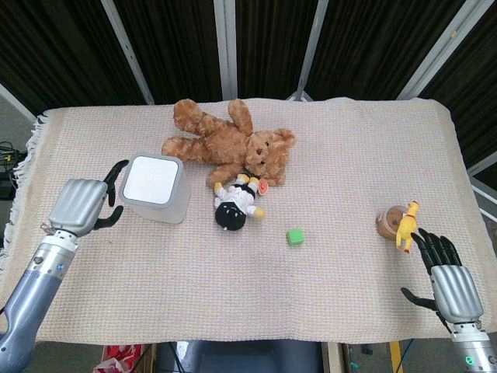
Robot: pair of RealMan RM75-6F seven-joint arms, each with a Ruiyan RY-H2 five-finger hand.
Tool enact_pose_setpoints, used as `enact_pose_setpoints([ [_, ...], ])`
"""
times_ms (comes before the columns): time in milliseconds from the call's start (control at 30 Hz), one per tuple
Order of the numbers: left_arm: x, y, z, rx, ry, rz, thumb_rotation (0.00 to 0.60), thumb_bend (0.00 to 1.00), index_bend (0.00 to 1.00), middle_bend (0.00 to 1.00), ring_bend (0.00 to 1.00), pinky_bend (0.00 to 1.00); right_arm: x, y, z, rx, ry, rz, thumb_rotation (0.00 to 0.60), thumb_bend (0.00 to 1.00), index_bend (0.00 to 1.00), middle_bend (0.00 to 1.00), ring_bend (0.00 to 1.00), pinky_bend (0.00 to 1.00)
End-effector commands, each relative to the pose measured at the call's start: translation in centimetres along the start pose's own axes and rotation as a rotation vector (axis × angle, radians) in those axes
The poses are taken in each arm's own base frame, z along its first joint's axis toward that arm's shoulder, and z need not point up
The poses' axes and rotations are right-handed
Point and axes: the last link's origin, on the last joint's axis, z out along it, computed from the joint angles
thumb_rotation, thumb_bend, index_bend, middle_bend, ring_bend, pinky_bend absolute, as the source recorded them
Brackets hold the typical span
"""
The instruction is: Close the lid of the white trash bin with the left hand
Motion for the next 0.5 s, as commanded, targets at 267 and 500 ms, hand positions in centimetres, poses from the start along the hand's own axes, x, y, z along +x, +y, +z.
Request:
enact_pose_setpoints([
  [267, -7.0, -6.0, -11.0, 0.024, 0.128, 0.086, 0.6, 0.11, 0.0, 0.0, 0.0, 0.0, 0.1, -0.1, -0.2, 0.009, 0.026, -0.052, 0.6, 0.19, 0.0, 0.0, 0.0, 0.0],
  [500, -9.1, -8.1, -14.8, 0.056, 0.163, 0.059, 0.6, 0.11, 0.0, 0.0, 0.0, 0.0, 0.2, 0.1, -0.4, 0.0, 0.032, -0.058, 0.6, 0.19, 0.0, 0.0, 0.0, 0.0],
])
